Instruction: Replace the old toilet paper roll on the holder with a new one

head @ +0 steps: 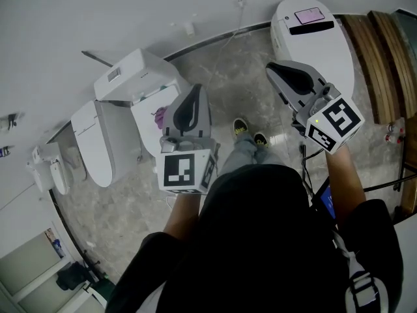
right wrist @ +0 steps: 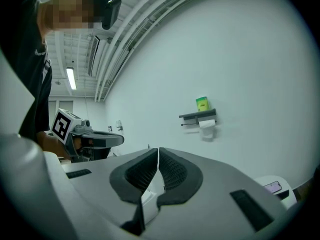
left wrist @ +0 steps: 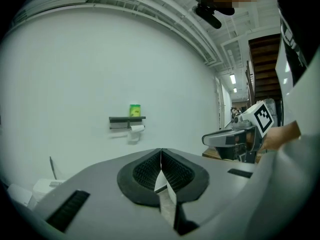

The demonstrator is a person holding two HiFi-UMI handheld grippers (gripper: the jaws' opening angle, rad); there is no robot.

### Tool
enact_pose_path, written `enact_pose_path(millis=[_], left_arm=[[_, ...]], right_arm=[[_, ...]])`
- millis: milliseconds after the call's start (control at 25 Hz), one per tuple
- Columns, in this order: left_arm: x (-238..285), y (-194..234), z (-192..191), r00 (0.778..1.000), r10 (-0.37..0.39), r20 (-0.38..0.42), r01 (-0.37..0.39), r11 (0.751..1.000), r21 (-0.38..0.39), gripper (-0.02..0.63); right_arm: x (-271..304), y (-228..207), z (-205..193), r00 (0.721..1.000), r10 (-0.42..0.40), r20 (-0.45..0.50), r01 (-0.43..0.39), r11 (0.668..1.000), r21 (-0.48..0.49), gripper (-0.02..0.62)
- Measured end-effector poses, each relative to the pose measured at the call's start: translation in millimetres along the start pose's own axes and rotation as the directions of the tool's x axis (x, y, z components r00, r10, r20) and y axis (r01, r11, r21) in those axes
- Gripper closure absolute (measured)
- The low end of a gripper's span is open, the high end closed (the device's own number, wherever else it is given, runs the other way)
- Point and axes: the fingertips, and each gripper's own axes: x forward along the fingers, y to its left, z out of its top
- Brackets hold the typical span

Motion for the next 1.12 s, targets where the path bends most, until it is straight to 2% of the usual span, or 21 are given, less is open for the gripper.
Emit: enact_pose_path(millis=[360, 560, 720, 920, 1120], left_arm=[[23.9, 57.1, 0.9, 0.999, -0.021, 0.031, 0.022, 1.000, -0.021, 0.583], [35.8, 94.0, 7.3, 0.998, -0.012, 0.060, 0.014, 0.999, -0.041, 0.583], [46.5, 107.4, 10.8, 0.997, -0.020, 0.078, 0.024, 0.998, -0.057, 0.583], [59.0, 117.4, 12.6, 0.996, -0.038, 0.075, 0.042, 0.997, -0.061, 0.583], [70.3, 123.3, 15.6, 0.997, -0.045, 0.066, 0.049, 0.997, -0.057, 0.583]], right_arm=[[54.8, -3.7, 2.0, 0.998, -0.022, -0.050, 0.020, 0.999, -0.039, 0.575], [77.7, -16.8, 24.4, 0.998, -0.021, -0.066, 0.015, 0.997, -0.079, 0.575], [85.1, -27.8, 42.0, 0.997, -0.049, -0.062, 0.042, 0.994, -0.103, 0.575], [100.7, -32.0, 41.3, 0.995, -0.075, -0.062, 0.068, 0.992, -0.102, 0.575], [121.5, -25.1, 31.9, 0.996, -0.050, -0.073, 0.044, 0.996, -0.083, 0.575]])
